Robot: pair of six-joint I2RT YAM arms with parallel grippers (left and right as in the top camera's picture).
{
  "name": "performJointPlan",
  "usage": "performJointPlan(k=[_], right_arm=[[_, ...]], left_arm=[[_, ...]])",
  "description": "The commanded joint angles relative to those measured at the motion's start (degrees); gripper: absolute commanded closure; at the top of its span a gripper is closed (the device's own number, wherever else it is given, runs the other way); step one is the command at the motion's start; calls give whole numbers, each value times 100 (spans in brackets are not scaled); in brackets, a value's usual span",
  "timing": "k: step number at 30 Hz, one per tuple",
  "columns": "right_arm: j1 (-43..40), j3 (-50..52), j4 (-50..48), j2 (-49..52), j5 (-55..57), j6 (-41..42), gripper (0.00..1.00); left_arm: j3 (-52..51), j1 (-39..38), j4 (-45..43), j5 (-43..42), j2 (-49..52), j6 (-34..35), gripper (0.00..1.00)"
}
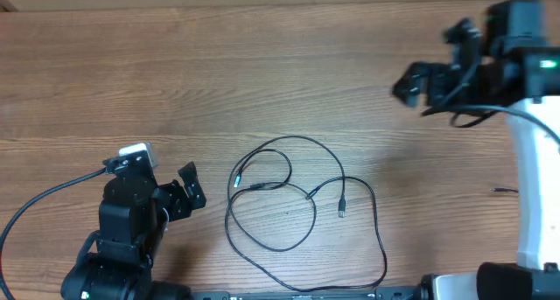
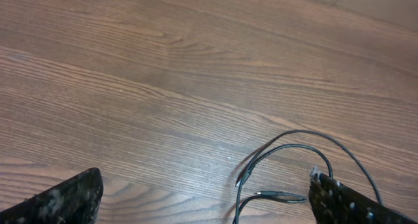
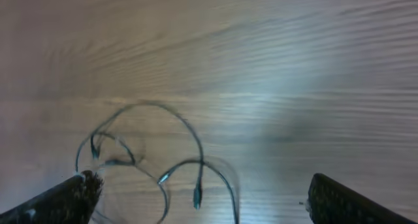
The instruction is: Untangle cables
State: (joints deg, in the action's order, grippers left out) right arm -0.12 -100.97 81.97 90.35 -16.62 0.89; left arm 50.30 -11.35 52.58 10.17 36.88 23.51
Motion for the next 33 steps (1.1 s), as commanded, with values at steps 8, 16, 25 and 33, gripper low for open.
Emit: performJointPlan(k=[8, 16, 25, 33], right_arm=[[1517, 1967, -1034, 33, -1202, -118, 0], [2660, 3180, -2457, 35, -2166, 378, 0], [3906, 4135, -4271, 35, -2092, 330, 0], [4583, 4741, -5213, 37, -2059, 125, 0]], left_arm=[[96, 9, -9, 116, -9, -127, 0], [96, 9, -9, 116, -9, -127, 0], [96, 9, -9, 116, 0, -127, 0], [96, 9, -7, 116, 11, -127, 0]])
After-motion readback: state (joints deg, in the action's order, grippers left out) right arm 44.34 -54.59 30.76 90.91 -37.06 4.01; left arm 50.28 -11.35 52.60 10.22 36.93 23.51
